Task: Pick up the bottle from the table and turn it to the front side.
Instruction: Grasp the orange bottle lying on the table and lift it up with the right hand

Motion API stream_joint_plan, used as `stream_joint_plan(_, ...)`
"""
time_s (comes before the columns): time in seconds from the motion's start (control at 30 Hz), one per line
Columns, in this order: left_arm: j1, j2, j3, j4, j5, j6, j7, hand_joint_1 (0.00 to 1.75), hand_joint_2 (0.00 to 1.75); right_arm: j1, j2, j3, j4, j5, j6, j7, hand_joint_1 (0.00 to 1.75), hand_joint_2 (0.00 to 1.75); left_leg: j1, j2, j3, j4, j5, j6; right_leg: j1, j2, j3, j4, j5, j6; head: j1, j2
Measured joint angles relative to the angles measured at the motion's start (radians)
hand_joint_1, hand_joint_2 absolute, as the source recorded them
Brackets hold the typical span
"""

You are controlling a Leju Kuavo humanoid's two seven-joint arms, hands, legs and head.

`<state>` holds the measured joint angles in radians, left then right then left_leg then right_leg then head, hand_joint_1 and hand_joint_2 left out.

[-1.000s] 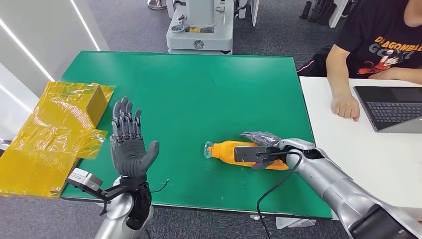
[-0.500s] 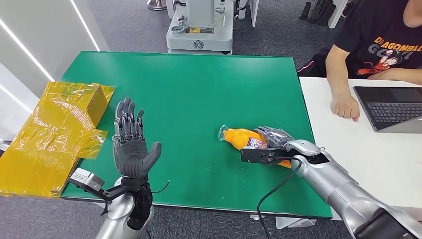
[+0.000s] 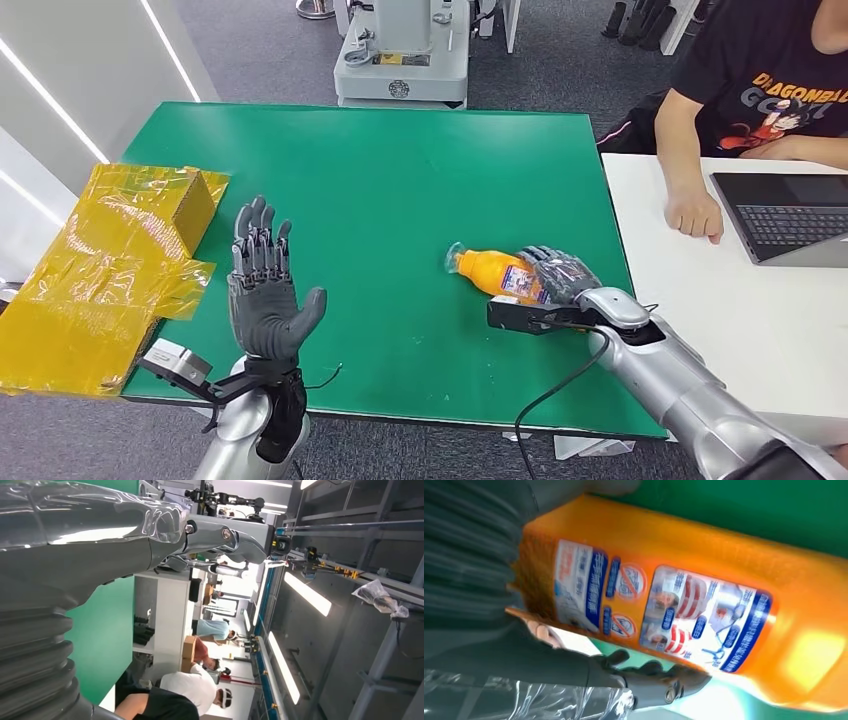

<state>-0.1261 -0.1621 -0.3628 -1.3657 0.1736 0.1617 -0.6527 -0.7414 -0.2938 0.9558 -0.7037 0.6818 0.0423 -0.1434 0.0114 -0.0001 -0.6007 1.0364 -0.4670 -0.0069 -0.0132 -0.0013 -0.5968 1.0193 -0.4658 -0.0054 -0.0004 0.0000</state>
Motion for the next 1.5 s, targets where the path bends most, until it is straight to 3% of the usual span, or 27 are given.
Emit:
stream_joint_plan(0.4, 0.008, 0.000, 0.000, 0.000, -0.008, -0.002, 0.000, 0.00, 1.75, 0.023, -0.015, -0.066, -0.058, 0.060, -0.001, 0.017, 0.00, 1.75, 0.000, 0.000, -0.001, 0.000, 0.000, 0.000, 0.000, 0.000, -0.001, 0.000, 0.000, 0.000, 0.000, 0.000)
stream_joint_plan(0.47, 0.008, 0.000, 0.000, 0.000, -0.008, -0.002, 0.000, 0.00, 1.75, 0.025, -0.015, -0.071, -0.061, 0.062, -0.001, 0.017, 0.22, 1.75, 0.000, 0.000, -0.001, 0.000, 0.000, 0.000, 0.000, 0.000, -0.001, 0.000, 0.000, 0.000, 0.000, 0.000)
stream_joint_plan(0.5, 0.008, 0.000, 0.000, 0.000, -0.008, -0.002, 0.000, 0.00, 1.75, 0.026, -0.015, -0.072, -0.062, 0.062, -0.001, 0.017, 0.24, 1.75, 0.000, 0.000, -0.001, 0.000, 0.000, 0.000, 0.000, 0.000, -0.001, 0.000, 0.000, 0.000, 0.000, 0.000)
stream_joint_plan(0.53, 0.008, 0.000, 0.000, 0.000, -0.008, -0.002, 0.000, 0.00, 1.75, 0.027, -0.015, -0.074, -0.062, 0.063, -0.001, 0.017, 0.24, 1.75, 0.000, 0.000, -0.001, 0.000, 0.000, 0.000, 0.000, 0.000, -0.001, 0.000, 0.000, 0.000, 0.000, 0.000)
stream_joint_plan(0.6, 0.008, 0.000, 0.000, 0.000, -0.008, -0.002, 0.000, 0.00, 1.75, 0.029, -0.015, -0.077, -0.062, 0.066, -0.001, 0.017, 0.03, 1.75, 0.000, 0.000, -0.001, 0.000, 0.000, 0.000, 0.000, 0.000, -0.001, 0.000, 0.000, 0.000, 0.000, 0.000)
stream_joint_plan(0.63, 0.008, 0.000, 0.000, 0.000, -0.009, -0.002, 0.000, 0.00, 1.75, 0.031, -0.015, -0.080, -0.062, 0.068, -0.002, 0.017, 0.00, 1.75, 0.000, 0.000, -0.001, 0.000, 0.000, 0.000, 0.000, 0.000, -0.001, 0.000, 0.000, 0.000, 0.000, 0.000)
stream_joint_plan(0.9, 0.008, 0.000, 0.000, 0.000, -0.010, -0.002, 0.000, 0.00, 1.75, 0.039, -0.015, -0.088, -0.062, 0.075, -0.002, 0.021, 0.00, 1.75, 0.000, 0.000, -0.001, 0.000, 0.000, 0.000, 0.000, 0.000, -0.001, 0.000, 0.000, 0.000, 0.000, 0.000)
stream_joint_plan(1.03, 0.008, 0.000, 0.000, 0.000, -0.011, -0.002, 0.002, 0.00, 1.75, 0.051, -0.027, -0.113, -0.062, 0.083, 0.062, 0.063, 0.00, 1.75, 0.000, 0.000, -0.001, 0.000, 0.000, 0.000, 0.000, 0.000, -0.001, 0.000, 0.000, 0.000, 0.000, 0.000)
stream_joint_plan(1.33, 0.007, 0.000, 0.000, 0.000, -0.010, -0.002, 0.002, 0.00, 1.75, 0.053, -0.040, -0.126, -0.062, 0.081, 0.084, 0.071, 0.00, 1.75, 0.000, 0.000, -0.001, 0.000, 0.000, 0.000, 0.000, 0.000, -0.001, 0.000, 0.000, 0.000, 0.000, 0.000)
stream_joint_plan(1.5, 0.008, 0.000, 0.000, 0.000, -0.008, -0.002, 0.004, 0.00, 1.75, 0.048, -0.048, -0.127, -0.060, 0.078, 0.143, 0.089, 0.00, 1.75, 0.000, 0.000, -0.001, 0.000, 0.000, 0.000, 0.000, 0.000, -0.001, 0.000, 0.000, 0.000, 0.000, 0.000)
